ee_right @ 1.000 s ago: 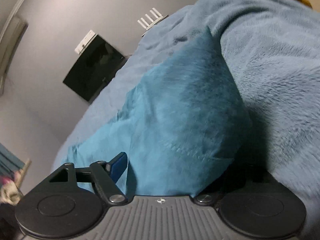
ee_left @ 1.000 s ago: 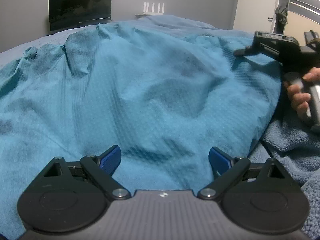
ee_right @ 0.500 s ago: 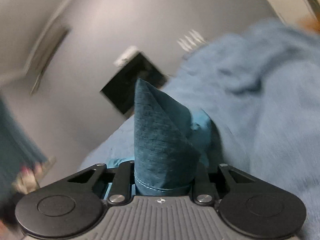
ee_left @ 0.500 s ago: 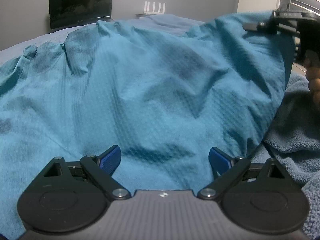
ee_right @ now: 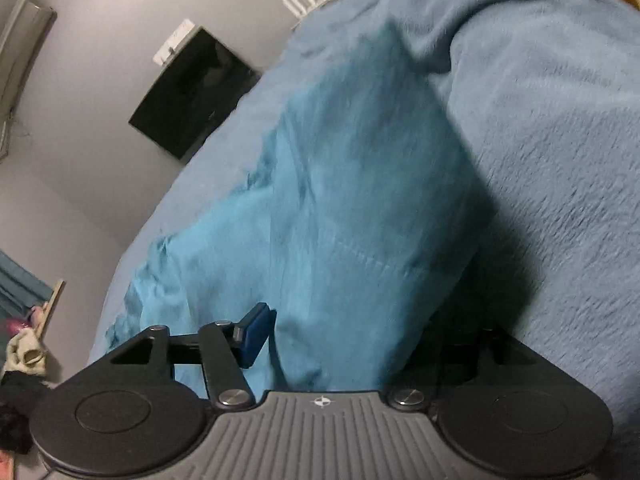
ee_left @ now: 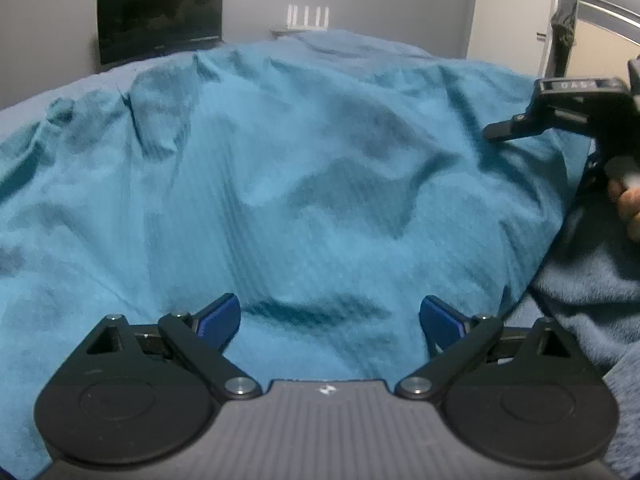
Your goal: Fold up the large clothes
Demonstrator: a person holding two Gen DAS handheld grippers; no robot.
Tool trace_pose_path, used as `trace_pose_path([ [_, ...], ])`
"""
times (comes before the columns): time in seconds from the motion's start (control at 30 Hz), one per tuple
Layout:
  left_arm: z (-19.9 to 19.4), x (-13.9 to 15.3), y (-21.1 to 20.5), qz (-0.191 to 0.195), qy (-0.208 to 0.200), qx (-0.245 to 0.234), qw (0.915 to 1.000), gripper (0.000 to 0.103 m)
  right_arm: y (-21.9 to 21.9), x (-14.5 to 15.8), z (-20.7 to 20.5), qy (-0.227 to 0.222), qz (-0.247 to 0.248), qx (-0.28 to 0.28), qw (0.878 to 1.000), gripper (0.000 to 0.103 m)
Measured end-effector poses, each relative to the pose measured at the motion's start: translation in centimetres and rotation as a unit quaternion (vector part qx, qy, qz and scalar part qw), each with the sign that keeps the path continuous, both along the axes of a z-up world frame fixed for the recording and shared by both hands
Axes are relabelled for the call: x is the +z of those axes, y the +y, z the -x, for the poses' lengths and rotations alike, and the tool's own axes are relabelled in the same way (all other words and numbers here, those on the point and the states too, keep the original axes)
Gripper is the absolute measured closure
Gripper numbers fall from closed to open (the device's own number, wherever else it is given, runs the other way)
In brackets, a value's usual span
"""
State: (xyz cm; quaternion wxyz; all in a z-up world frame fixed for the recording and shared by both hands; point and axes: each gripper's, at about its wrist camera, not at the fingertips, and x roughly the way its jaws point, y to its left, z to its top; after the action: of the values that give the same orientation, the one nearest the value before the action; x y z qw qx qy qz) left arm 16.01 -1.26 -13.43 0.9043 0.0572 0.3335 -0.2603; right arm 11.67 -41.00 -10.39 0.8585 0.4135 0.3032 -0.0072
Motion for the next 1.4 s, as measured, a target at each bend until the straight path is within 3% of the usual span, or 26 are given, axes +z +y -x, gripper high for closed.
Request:
trace_pose_path([
  [0.07,-0.1,1.5,-0.4,-0.001,-0.028,0.02,0.9994,0.005,-0.8,-0.6,-0.2,-0.013,-0.03,-0.011,0.999,0.035],
  [0.13,-1.3,3.4,-0.8,0.018,-0.048,0.035,0.9981,0.005,-1.9,-1.2,-0.8,-0.031,-0.062,-0.032,0.997,0.055],
  [0.17,-2.2,4.3,-1.2,0.022,-0.053,0.046,0.9973,0.005,-2.1,-1.4,-1.1,-0.031,-0.068,-0.036,0.997,0.07],
  [0.2,-3.3,5.0,-1.4,0.016,-0.062,0.059,0.9963,0.005,-2.1,-1.5,-1.3,-0.035,-0.074,-0.039,0.996,0.077],
  [0.27,-5.7,6.1,-2.1,-0.007,-0.09,0.09,0.9919,0.005,-1.7,-1.2,-1.3,-0.049,-0.063,-0.034,0.996,0.081],
  [0.33,-8.7,6.2,-2.5,-0.034,-0.094,0.13,0.9865,0.005,-1.5,-1.0,-1.3,-0.056,-0.046,-0.026,0.997,0.082],
  [0.43,-13.1,4.6,-2.2,-0.052,-0.061,0.183,0.9798,0.006,-1.7,-1.1,-1.5,-0.062,-0.047,-0.023,0.997,0.083],
  [0.53,-15.9,2.5,-2.1,-0.059,-0.035,0.19,0.9793,0.005,-2.0,-1.2,-1.3,-0.069,-0.038,-0.017,0.997,0.083],
  [0.67,-17.3,-0.3,-3.5,-0.109,-0.042,0.186,0.9755,0.0,-2.1,-0.8,-0.8,-0.085,-0.029,-0.014,0.996,0.083],
  [0.77,-18.0,-1.1,-3.2,-0.093,-0.029,0.197,0.9755,0.0,-2.1,-1.1,-1.6,-0.095,-0.02,-0.007,0.995,0.081],
  [0.87,-17.8,-0.6,-3.2,-0.081,-0.036,0.205,0.9748,0.002,-2.7,-1.9,-2.3,-0.091,-0.039,-0.007,0.995,0.071],
  [0.93,-17.0,0.6,-2.8,-0.04,-0.077,0.215,0.9728,0.003,-2.9,-2.0,-2.2,-0.09,-0.049,-0.011,0.995,0.071],
  [1.03,-15.5,2.2,-1.5,0.026,-0.142,0.255,0.956,0.003,-3.1,-2.2,-2.0,-0.091,-0.064,-0.015,0.994,0.071],
  [1.1,-16.7,2.2,-1.6,-0.004,-0.134,0.288,0.9481,0.003,-3.7,-2.5,-1.6,-0.091,-0.08,-0.021,0.992,0.071],
  [1.27,-19.4,1.3,-2.2,-0.05,-0.109,0.293,0.9487,0.0,-3.8,-2.8,-1.2,-0.09,-0.086,-0.022,0.992,0.068],
  [1.4,-22.1,-0.5,-3.4,-0.098,-0.046,0.287,0.9518,0.0,-2.6,-2.4,-1.6,-0.091,-0.069,-0.018,0.993,0.067],
])
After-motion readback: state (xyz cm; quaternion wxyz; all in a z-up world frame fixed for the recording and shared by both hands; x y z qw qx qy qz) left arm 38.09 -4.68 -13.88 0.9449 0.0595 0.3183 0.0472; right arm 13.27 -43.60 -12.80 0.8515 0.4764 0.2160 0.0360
